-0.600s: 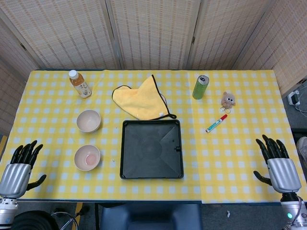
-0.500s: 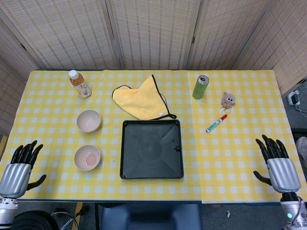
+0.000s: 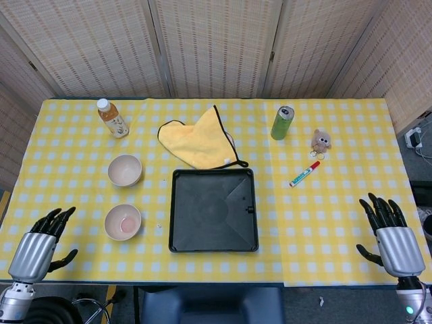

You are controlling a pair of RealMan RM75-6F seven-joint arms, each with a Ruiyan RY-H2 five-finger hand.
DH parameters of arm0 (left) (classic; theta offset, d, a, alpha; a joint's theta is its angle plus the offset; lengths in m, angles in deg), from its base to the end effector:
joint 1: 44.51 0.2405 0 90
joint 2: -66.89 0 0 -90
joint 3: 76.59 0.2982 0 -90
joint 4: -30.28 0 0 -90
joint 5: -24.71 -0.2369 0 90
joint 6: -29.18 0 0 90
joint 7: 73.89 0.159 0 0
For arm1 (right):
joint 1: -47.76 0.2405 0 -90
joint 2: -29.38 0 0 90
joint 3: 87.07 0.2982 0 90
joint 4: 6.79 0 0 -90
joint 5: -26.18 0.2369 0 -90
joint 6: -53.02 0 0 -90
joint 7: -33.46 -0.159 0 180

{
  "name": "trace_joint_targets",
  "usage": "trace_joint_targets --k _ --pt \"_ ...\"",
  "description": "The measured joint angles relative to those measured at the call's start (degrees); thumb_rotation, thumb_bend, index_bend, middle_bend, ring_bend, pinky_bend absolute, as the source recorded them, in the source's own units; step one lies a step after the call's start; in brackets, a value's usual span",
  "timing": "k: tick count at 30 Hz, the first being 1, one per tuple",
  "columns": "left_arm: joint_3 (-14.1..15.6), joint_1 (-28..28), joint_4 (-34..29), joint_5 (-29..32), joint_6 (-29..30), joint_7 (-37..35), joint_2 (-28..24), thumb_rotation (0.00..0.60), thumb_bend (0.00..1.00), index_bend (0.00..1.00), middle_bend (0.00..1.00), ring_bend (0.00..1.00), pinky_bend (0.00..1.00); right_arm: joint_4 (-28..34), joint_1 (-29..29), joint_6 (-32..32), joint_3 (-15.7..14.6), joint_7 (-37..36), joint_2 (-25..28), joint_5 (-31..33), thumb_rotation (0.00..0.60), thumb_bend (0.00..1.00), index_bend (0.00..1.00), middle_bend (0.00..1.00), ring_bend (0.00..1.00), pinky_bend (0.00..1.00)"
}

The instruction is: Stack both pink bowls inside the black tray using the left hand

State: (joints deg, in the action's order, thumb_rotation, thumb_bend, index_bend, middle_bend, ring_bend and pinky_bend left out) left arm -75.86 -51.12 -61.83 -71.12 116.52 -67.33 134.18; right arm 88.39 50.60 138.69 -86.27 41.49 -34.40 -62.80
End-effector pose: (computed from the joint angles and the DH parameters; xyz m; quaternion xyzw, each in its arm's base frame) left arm -0.3266 0.1938 0.1195 -0.6636 -0.3242 -0.4048 0.5392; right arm -0.3501 -0.1795 0.1430 0.6272 -0.3638 0.3526 0.5915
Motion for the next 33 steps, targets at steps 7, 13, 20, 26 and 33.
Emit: trace_joint_targets --k 7,13,20,26,33 --pt "0.44 0.11 2.57 -1.10 0.36 3.40 4.58 0.600 0.25 0.52 1.00 1.00 1.00 0.32 -0.07 -0.30 0.56 1.57 -0.20 1.57 0.600 0.21 0.00 0.00 0.00 0.00" --pt "0.93 -1.48 2.03 1.13 -5.88 4.34 6.54 0.600 0.29 0.55 1.00 1.00 1.00 -0.07 0.18 -0.56 0.96 1.83 -0.96 1.87 0.600 0.21 0.00 0.00 0.00 0.00" --pt "0.90 -4.45 3.04 3.75 -11.88 4.64 9.44 0.600 0.31 0.52 1.00 1.00 1.00 -0.52 0.64 -1.67 1.33 1.66 -1.22 2.88 0.600 0.21 0.00 0.00 0.00 0.00" --pt "0.45 -6.06 5.01 5.15 -14.32 4.31 11.53 0.600 0.36 0.49 1.00 1.00 1.00 -0.56 0.88 -2.45 1.37 1.42 -1.03 3.37 0.600 0.21 0.00 0.00 0.00 0.00" --pt "-0.50 -7.26 8.38 7.04 -15.61 3.12 14.29 0.600 0.38 0.49 1.00 1.00 1.00 -0.55 0.91 -2.53 1.58 0.79 -0.67 3.83 0.600 0.21 0.00 0.00 0.00 0.00"
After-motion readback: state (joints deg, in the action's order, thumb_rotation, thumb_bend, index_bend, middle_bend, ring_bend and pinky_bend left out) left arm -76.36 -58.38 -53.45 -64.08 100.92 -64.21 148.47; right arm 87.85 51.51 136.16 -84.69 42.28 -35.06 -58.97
